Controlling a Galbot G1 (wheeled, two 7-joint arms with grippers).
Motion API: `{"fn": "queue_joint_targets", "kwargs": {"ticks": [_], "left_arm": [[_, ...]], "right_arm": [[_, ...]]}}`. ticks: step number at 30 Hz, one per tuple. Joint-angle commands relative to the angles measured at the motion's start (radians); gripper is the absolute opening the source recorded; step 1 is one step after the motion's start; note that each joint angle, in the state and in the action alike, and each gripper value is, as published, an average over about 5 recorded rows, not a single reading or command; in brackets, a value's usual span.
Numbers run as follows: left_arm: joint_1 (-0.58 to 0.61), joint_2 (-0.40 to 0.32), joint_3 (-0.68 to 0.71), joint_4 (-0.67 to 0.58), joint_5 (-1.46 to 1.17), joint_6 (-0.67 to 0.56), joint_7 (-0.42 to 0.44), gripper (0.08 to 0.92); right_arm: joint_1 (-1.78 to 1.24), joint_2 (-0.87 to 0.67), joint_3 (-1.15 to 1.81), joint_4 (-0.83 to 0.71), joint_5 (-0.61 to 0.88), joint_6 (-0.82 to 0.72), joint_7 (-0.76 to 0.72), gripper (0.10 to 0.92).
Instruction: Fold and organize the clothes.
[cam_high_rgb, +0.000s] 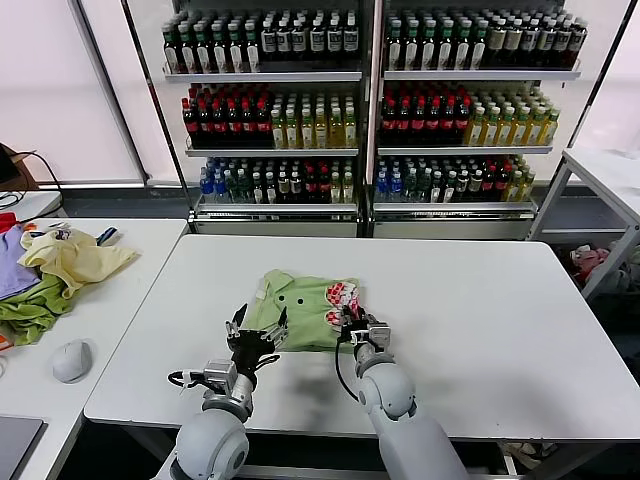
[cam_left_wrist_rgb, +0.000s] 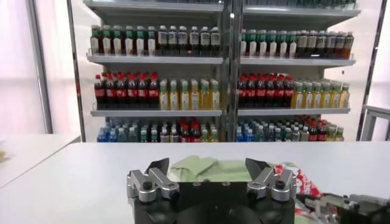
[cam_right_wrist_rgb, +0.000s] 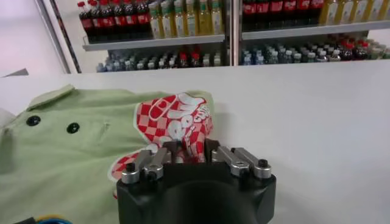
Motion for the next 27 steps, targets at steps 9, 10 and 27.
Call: {"fn": "queue_joint_targets", "kwargs": {"ticks": [9,10,27], "left_arm": [[0.022,-0.005,0.003,-0.019,0.021,0.007,0.002,0.823],[0.022,-0.006,0.004,-0.018,0.023,0.006,0.003,0.823],[0.054,-0.023,0.019,-0.049,0.087,-0.011,0.024,0.823]], "right_arm": [[0.044,-0.315,0.13,-0.032,-0.048,0.053,-0.101,0.123],[0.045,-0.328,0.142,-0.041,-0.058,0.064,-0.112,0.12],[-0.318,-0.311,0.341,0.269,-0.083,0.486,-0.087,0.484]]}}
